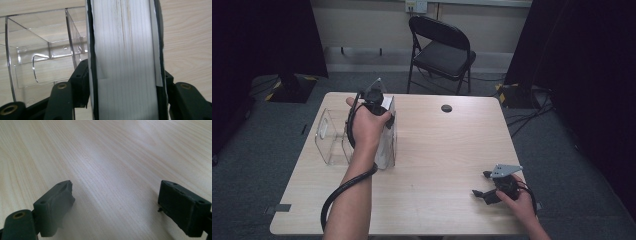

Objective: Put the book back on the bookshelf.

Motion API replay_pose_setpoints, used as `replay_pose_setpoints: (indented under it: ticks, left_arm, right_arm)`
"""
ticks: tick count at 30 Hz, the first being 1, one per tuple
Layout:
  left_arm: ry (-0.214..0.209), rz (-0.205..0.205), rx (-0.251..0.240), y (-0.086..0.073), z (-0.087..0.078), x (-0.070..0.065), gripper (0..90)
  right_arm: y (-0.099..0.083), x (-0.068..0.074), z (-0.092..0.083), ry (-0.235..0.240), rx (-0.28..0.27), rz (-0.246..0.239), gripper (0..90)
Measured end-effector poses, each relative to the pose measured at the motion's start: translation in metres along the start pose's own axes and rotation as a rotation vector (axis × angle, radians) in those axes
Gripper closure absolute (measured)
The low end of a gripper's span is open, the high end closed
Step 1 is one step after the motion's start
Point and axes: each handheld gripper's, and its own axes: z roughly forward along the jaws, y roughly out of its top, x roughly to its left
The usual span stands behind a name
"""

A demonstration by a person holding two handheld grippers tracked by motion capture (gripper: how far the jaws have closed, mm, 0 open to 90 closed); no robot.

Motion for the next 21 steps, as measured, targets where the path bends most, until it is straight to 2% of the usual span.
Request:
replay_pose_setpoints:
  ticks: [3,4,6,14,16,21]
  left_arm:
    - [-0.003,0.001,-0.010,-0.002,-0.003,0.001,42.7]
    - [-0.006,0.015,-0.010,-0.002,-0.004,0.002,41.9]
    - [-0.019,0.000,-0.014,-0.004,-0.005,0.003,41.1]
    - [-0.027,0.026,-0.026,-0.009,-0.008,0.005,36.0]
    - [-0.040,0.021,-0.022,-0.010,-0.009,0.006,36.0]
    - [-0.054,0.052,-0.020,-0.013,-0.010,0.008,32.2]
  right_arm:
    - [0.000,0.000,0.000,-0.003,0.004,0.000,11.6]
    - [0.000,0.000,0.000,0.000,0.000,0.001,11.6]
    - [0.000,0.000,-0.001,-0.007,0.005,-0.001,11.6]
    - [0.000,0.000,-0.001,-0.008,0.005,0.001,11.7]
    - [0.000,0.000,-0.001,-0.008,0.005,0.001,11.7]
    - [0.000,0.000,-0.001,-0.008,0.005,0.002,11.7]
